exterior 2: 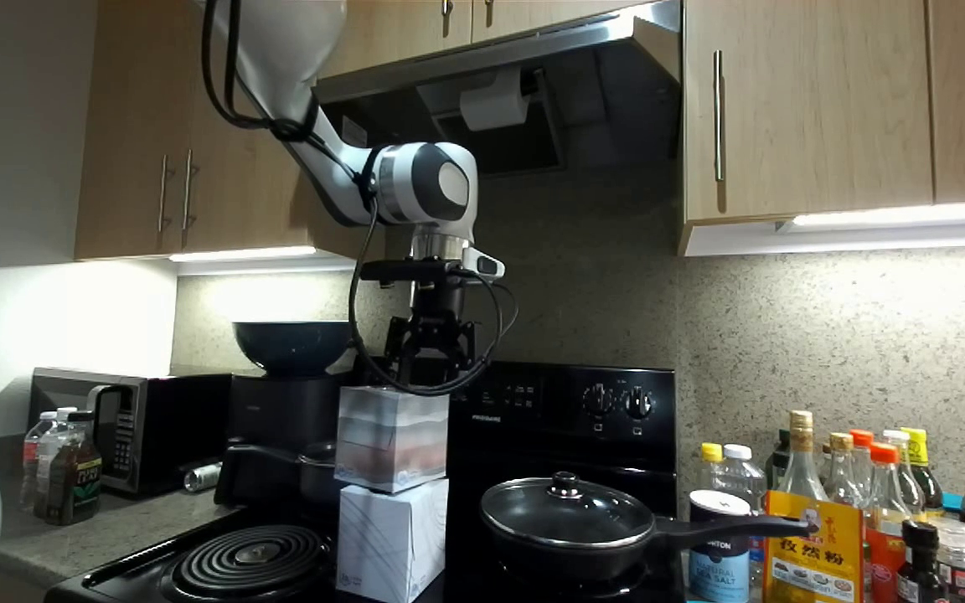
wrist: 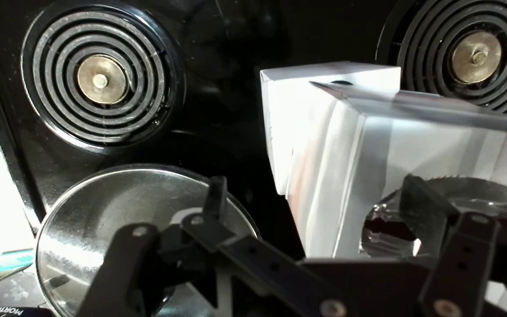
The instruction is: Move the box and put it on the stove.
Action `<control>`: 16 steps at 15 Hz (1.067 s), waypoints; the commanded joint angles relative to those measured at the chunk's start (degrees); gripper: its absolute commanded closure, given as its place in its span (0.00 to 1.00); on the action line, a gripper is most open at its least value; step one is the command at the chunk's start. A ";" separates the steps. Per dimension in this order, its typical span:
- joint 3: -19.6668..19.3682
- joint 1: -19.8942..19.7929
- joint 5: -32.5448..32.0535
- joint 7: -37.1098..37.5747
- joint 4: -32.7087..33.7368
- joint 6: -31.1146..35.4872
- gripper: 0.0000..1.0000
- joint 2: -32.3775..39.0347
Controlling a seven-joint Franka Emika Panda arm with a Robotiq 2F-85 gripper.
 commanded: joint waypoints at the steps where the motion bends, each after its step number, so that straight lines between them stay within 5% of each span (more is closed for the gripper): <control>1: 0.12 -0.16 1.92 -1.33 0.46 -1.57 0.00 -1.02; 16: 0.77 0.00 -0.32 -1.08 2.85 3.47 0.00 3.55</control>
